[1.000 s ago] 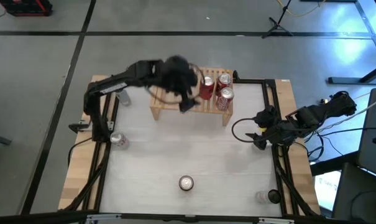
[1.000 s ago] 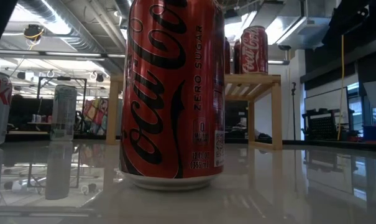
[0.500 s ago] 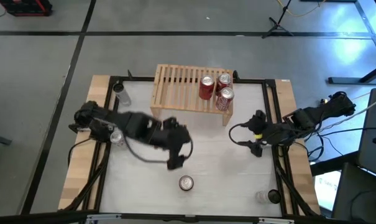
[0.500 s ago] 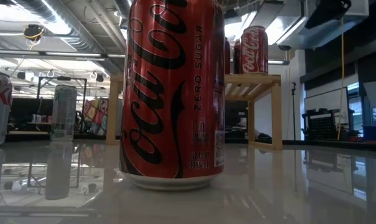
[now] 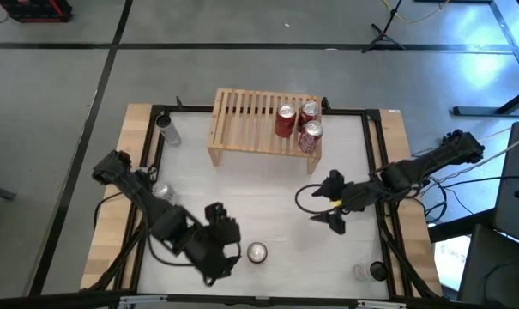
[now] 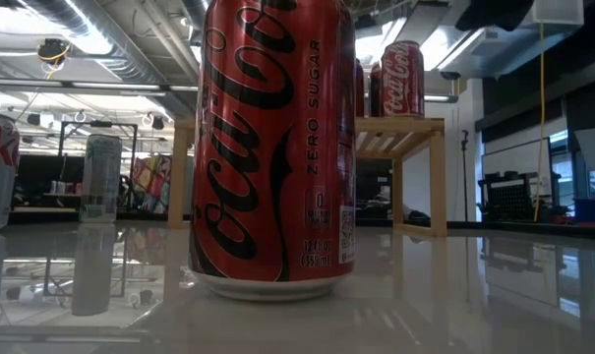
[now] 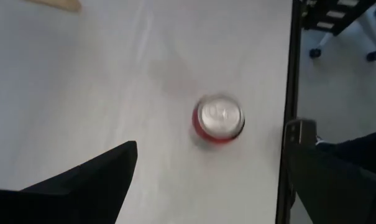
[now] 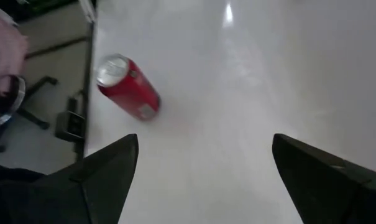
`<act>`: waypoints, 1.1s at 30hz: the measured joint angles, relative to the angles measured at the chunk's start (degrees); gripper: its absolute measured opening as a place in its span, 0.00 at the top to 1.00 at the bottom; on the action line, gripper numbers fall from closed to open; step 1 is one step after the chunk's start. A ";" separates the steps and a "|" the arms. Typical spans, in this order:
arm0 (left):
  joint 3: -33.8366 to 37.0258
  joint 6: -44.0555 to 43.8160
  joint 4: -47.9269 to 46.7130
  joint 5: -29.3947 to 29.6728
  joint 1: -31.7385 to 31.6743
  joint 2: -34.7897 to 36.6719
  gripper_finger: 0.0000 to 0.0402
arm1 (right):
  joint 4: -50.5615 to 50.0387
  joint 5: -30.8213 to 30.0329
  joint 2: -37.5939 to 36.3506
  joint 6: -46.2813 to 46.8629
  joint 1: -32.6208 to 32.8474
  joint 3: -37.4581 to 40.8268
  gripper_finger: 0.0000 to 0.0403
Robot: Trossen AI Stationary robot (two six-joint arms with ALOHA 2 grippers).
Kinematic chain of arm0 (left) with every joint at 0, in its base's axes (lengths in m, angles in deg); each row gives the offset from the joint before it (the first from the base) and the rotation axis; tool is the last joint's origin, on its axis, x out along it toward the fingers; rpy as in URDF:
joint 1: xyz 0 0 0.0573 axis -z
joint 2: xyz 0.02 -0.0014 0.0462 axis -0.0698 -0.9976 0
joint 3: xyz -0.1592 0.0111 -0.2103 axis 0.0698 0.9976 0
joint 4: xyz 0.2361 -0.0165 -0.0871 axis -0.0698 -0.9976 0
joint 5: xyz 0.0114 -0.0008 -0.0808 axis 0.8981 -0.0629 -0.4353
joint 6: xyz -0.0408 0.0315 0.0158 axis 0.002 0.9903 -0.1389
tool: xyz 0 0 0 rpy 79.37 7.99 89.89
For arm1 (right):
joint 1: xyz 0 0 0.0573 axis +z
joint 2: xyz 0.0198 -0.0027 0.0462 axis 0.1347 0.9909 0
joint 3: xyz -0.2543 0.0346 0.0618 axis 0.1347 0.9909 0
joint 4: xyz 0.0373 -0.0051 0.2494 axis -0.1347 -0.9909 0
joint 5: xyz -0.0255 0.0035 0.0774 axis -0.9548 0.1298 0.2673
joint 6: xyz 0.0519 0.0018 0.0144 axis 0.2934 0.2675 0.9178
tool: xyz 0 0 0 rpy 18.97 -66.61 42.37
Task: Place canned beverage on shelf
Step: Put the red and black soda can on the shelf aligned with the other red and black soda can
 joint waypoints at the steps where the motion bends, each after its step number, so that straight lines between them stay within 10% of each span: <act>1: 1.36 -1.25 0.28 0.36 0.69 0.47 0.02 | 0.85 0.41 0.36 0.13 0.00 0.00 0.11; 12: 12.50 -27.85 8.91 -6.75 2.24 2.91 0.02 | 2.30 3.21 2.89 -0.08 0.00 0.00 0.11; 33: 12.63 -33.67 21.10 -4.11 -5.19 -7.21 0.02 | -2.04 4.71 2.89 -4.81 0.00 0.02 0.11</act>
